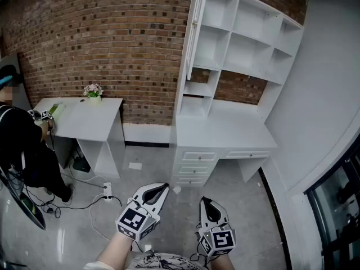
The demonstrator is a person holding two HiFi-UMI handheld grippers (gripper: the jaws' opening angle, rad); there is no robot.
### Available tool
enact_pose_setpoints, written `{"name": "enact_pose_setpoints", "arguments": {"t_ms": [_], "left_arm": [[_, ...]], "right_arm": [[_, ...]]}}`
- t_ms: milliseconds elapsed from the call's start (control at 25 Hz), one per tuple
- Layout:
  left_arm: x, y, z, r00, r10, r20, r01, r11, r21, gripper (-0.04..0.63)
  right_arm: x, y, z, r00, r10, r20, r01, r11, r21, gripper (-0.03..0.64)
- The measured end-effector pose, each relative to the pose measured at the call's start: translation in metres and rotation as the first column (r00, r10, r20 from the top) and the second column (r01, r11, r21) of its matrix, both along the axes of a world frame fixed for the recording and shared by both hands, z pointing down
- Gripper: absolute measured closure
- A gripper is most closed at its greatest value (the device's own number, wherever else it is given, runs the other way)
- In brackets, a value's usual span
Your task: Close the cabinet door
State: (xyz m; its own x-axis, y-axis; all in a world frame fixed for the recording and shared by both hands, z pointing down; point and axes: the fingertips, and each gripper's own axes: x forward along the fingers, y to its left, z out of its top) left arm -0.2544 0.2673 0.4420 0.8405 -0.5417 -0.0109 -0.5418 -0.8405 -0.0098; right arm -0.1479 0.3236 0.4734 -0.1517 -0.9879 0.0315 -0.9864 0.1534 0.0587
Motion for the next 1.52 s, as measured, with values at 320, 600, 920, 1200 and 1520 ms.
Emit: {"name": "enact_pose_setpoints", "arguments": {"t_ms": [320,600,920,1200,1520], "left_arm": [[-0.015,-0.019,0.009,1.000,0.003,-0.009,-0.003,1.000,0.004,0.586],[-0.047,-0.042,0.022,1.000,-0.012,-0.004,0.011,0.999,-0.031,0.586],[-0.090,-0.070,0.042,0.999,-0.044,-0.017,0.042,0.996,-0.081,0.586],[-0.088,-0.093,0.035,0.998,-0.059,-0.030,0.057,0.996,-0.068,0.586],[-0.062,-0.142,0.036,0.991,-0.132,-0.015,0.131,0.990,-0.055,0.586]], "right_arm": [[-0.012,-0.015,0.005,1.000,0.005,0.004,-0.005,1.000,-0.024,0.620],[-0.027,-0.042,0.013,0.997,0.072,0.038,-0.071,0.997,-0.026,0.617],[-0.065,-0.065,0.029,0.998,0.054,0.026,-0.053,0.997,-0.050,0.615],[-0.057,-0.093,0.020,0.999,0.050,-0.009,-0.050,0.998,-0.049,0.615],[-0.031,-0.155,0.026,0.999,-0.037,-0.017,0.036,0.998,-0.057,0.615]]}}
